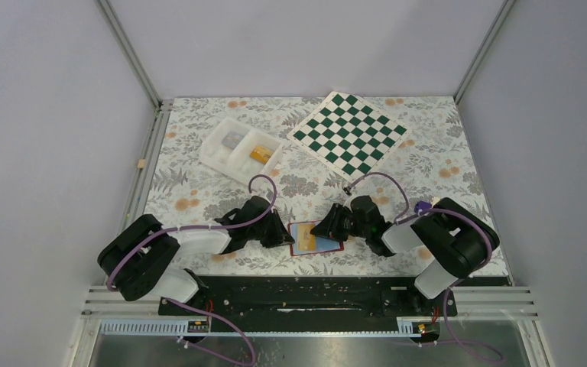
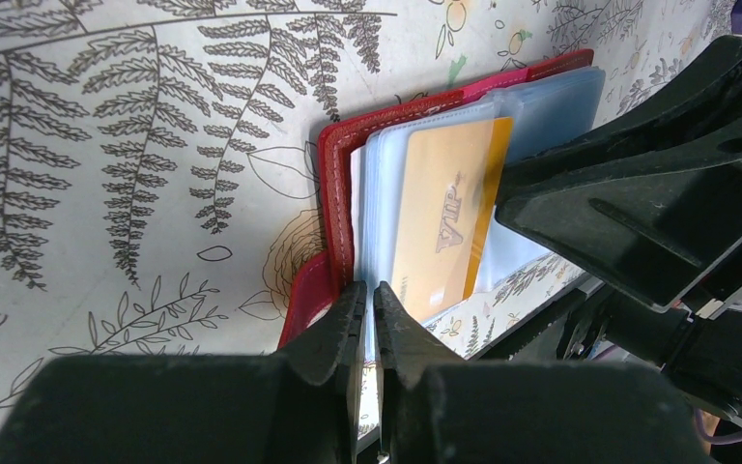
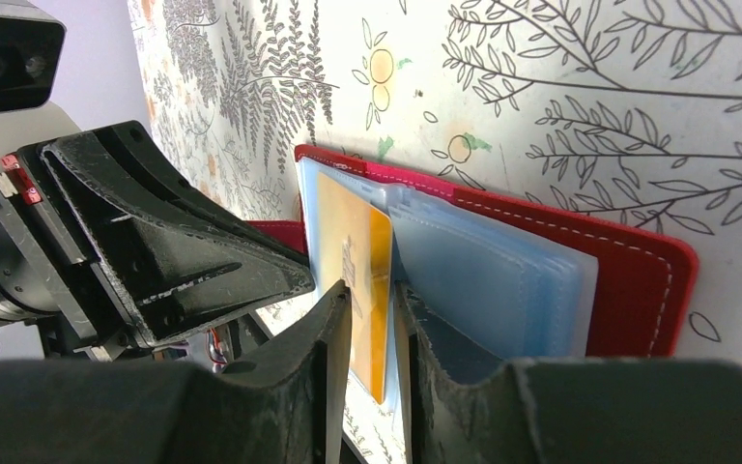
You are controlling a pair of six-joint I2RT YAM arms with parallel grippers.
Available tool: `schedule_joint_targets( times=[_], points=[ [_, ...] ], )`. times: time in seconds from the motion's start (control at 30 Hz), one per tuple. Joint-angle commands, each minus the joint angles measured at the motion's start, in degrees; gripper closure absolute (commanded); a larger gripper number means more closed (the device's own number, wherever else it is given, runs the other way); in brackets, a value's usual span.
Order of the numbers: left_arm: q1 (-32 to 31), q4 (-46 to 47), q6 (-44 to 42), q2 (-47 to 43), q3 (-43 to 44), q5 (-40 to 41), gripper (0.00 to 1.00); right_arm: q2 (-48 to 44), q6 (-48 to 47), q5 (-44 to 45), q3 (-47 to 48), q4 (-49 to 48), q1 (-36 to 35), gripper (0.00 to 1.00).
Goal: Take the credit cards out of the card holder
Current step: Remove the credit card from the card holder.
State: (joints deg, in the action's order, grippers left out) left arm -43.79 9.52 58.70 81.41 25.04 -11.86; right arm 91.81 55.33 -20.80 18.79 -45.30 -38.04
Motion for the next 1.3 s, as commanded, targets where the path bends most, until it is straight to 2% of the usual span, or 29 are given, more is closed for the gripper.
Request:
schedule_joint_targets(
  times=[0.0,0.17,0.23,0.33,0.63,0.97,1.17,1.27],
  points=[
    [-0.01,-5.91,-2.28,3.85,-1.61,4.75,0.91,2.58,-0.59,0.19,0.05,-1.93,-0.71,0.70],
    [0.00,-5.82,-2.09,3.75,-1.74,4.80,0.91,4.74,0.46,-0.43,-0.55,-5.37,-0.70,0.72],
    [-0.02,-5.87,-2.00,3.80,-1.70,4.88,0.91,4.58,0.65,0.14,-1.19,-5.83,-0.66,0.79],
    [-0.01,-6.34,-1.92,4.12,-1.79,5.14,0.91,3.03,0.01,0.99,-2.15,-5.36,-0.60,1.00],
    [0.01,-8.54,-2.46,4.04,-1.93,7.61,0.91,-9.50,-5.89,5.00,-1.89,8.60,0.87,1.00],
    [0.02,-8.36,-2.62,4.52,-2.53,8.16,0.91,-13.48,-8.83,1.81,-3.00,12.15,4.55,1.00],
    [-0.05,-9.39,-2.73,2.32,-1.39,8.05,0.90,-22.76,-8.28,4.86,-3.24,21.27,5.52,1.00],
    [0.02,-11.86,-2.91,-0.45,0.18,7.95,0.86,-28.68,-8.11,8.18,-2.57,27.86,5.53,1.00]
  ],
)
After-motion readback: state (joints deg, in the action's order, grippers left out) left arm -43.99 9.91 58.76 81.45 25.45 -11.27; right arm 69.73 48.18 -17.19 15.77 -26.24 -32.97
